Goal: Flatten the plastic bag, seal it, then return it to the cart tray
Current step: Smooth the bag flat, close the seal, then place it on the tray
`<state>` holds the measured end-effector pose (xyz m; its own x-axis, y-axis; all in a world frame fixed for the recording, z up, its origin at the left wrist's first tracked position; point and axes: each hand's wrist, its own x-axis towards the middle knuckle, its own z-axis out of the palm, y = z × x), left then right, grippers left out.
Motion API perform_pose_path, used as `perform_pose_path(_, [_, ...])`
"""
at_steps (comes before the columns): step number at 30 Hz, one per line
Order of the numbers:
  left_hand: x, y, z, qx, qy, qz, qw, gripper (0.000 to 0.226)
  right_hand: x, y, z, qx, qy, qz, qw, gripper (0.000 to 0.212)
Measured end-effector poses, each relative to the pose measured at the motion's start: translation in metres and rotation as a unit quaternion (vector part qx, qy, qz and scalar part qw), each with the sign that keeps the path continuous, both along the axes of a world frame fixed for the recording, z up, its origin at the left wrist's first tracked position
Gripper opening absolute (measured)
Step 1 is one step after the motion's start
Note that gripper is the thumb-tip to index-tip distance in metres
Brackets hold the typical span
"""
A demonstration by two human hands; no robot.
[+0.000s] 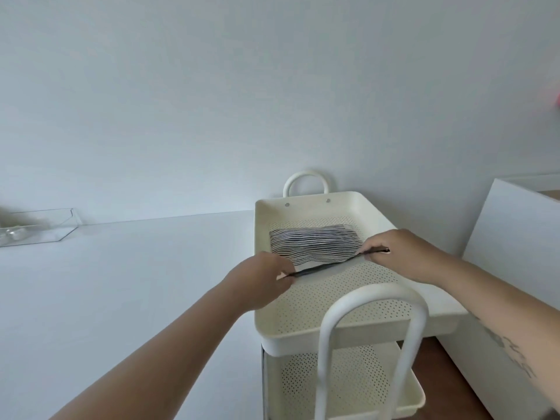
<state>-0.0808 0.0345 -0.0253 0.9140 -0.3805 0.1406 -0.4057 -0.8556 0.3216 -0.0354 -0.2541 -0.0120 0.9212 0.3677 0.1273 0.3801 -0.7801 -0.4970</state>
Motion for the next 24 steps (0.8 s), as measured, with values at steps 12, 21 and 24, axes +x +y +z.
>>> perform_pose_path(12, [0.053, -0.046, -0.033, 0.117, 0.048, 0.040, 0.991, 0.055, 0.023, 0.005, -0.020, -0.002, 0.104, -0.036, 0.994, 0.029])
perform_pose_path(21, [0.095, -0.052, -0.059, 0.169, 0.147, 0.093, 0.970, 0.084, 0.060, 0.028, -0.052, -0.168, 0.087, -0.016, 0.982, 0.042])
perform_pose_path(24, [0.099, -0.052, -0.058, 0.167, 0.148, 0.093, 0.970, 0.084, 0.063, 0.027, -0.054, -0.187, 0.075, -0.017, 0.979, 0.043])
